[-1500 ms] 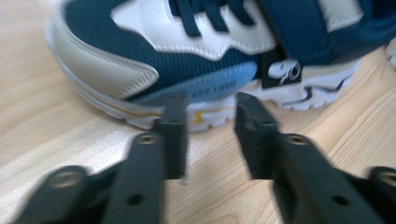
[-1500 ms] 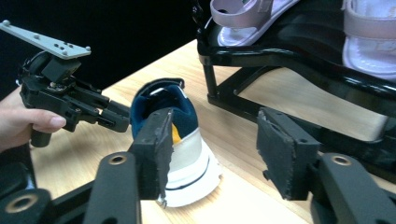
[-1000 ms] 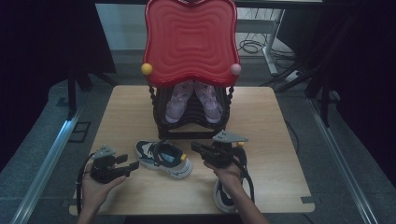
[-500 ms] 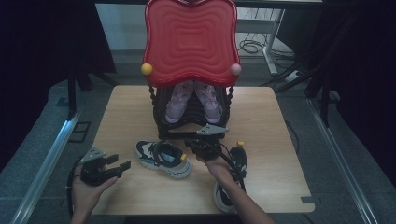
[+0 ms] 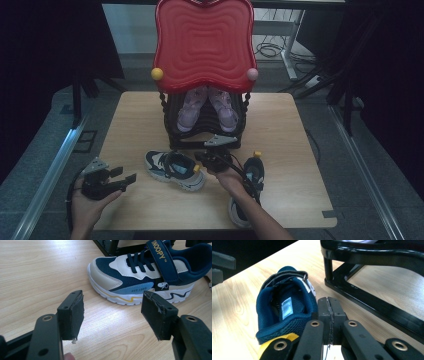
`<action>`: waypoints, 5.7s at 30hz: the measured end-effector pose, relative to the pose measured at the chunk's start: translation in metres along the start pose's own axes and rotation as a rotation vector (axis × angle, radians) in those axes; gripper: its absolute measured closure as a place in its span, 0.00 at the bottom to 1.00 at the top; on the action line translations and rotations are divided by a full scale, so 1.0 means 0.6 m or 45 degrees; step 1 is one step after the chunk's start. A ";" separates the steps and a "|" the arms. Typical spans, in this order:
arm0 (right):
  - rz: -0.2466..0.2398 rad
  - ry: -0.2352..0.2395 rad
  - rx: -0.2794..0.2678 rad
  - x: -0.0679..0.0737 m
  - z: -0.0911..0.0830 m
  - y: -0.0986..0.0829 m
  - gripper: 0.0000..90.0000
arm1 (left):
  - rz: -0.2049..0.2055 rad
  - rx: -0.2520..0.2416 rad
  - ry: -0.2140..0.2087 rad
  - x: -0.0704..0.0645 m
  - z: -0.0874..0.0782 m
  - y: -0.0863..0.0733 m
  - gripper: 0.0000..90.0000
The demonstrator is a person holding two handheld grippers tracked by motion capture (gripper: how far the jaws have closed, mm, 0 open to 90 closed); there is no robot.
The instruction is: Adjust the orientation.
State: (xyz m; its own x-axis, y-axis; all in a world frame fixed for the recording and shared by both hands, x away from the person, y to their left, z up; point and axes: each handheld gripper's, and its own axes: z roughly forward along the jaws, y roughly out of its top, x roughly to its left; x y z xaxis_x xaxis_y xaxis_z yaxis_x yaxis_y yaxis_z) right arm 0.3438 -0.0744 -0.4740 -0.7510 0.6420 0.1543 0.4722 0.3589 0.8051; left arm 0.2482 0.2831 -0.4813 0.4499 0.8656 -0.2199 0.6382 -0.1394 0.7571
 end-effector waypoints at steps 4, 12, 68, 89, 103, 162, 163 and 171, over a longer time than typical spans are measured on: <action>-0.023 0.014 0.026 0.008 0.002 -0.003 1.00 | 0.001 0.005 -0.005 0.000 -0.002 0.000 0.39; -0.114 0.054 0.065 0.040 -0.006 -0.012 1.00 | -0.019 -0.001 -0.003 0.007 -0.004 -0.002 0.38; -0.183 0.375 0.060 0.166 0.026 -0.046 1.00 | -0.052 0.021 0.008 0.028 -0.011 -0.009 0.39; -0.201 0.469 0.034 0.207 0.075 -0.040 1.00 | -0.073 -0.048 0.042 0.036 -0.031 -0.008 0.39; -0.218 0.473 -0.007 0.216 0.057 -0.035 1.00 | -0.091 -0.058 0.020 0.038 -0.031 -0.010 0.39; 0.036 -0.065 -0.302 -0.041 -0.277 -0.159 1.00 | -0.073 -0.068 0.013 0.046 -0.025 0.004 0.40; 0.045 -0.068 -0.304 -0.042 -0.281 -0.161 1.00 | -0.076 -0.062 0.014 0.046 -0.023 0.003 0.40; 0.049 -0.088 -0.287 -0.047 -0.298 -0.182 1.00 | -0.072 -0.059 0.011 0.046 -0.021 0.003 0.40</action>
State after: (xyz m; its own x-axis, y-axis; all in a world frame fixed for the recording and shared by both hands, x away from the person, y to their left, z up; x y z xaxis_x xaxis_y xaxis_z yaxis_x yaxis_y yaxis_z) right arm 0.2310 -0.2526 -0.4639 -0.6971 0.7002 0.1540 0.3793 0.1779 0.9080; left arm 0.2536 0.3126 -0.4782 0.4083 0.8757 -0.2579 0.6329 -0.0679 0.7712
